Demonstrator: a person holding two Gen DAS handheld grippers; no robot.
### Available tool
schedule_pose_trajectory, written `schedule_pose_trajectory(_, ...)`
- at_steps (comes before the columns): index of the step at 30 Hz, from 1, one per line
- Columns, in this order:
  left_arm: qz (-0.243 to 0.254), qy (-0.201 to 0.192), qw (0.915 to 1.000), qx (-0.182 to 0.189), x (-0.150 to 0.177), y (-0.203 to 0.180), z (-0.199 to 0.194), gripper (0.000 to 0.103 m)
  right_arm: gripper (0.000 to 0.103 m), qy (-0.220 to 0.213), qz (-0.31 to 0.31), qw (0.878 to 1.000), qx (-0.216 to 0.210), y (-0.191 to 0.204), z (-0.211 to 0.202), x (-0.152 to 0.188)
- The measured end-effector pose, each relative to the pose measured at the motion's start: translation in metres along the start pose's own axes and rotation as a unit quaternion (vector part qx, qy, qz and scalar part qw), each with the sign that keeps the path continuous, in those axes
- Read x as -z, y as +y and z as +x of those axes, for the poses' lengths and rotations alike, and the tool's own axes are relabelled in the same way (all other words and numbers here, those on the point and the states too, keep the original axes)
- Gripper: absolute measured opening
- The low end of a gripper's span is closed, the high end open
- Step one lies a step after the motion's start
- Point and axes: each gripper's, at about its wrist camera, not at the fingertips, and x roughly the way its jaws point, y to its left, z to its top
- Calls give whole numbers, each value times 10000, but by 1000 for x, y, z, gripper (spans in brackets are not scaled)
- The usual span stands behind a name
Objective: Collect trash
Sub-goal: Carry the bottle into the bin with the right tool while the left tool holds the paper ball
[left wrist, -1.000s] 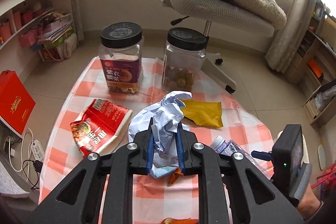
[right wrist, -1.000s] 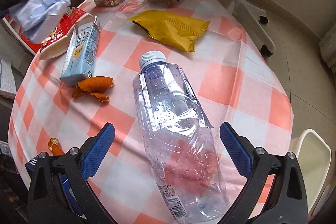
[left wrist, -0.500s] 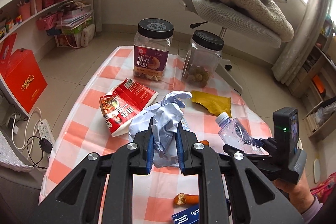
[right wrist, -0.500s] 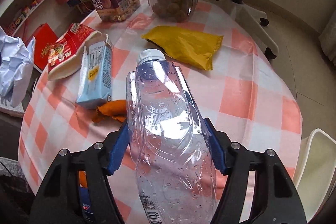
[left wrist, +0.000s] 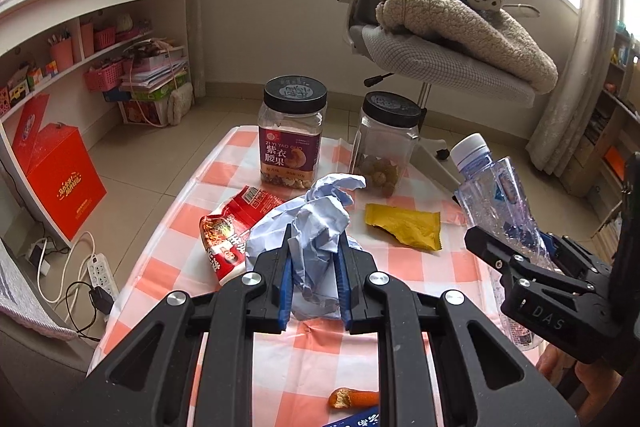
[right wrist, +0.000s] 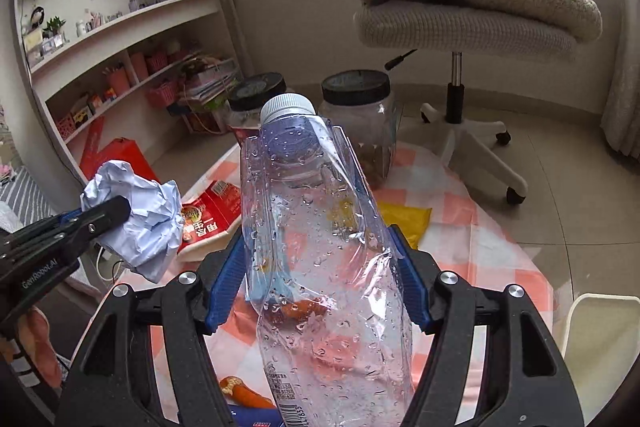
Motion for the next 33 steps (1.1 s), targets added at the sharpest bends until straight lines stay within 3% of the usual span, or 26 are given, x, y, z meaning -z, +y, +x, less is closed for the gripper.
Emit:
schedule_pose_trajectory(7,33,-60,9999,108,0,-15,-2,18,64,-540,-258,9980,192,4,-33,-1)
schedule_pose_trajectory(13,149,-135,9994,282,1,-39,-8,18,64,-758,-352,9956,429,0,-52,-1)
schedule_pose_trajectory(33,676,-181,9937,874,14,-124,-14,18,65,-836,259,9894,1155,-76,-99,11)
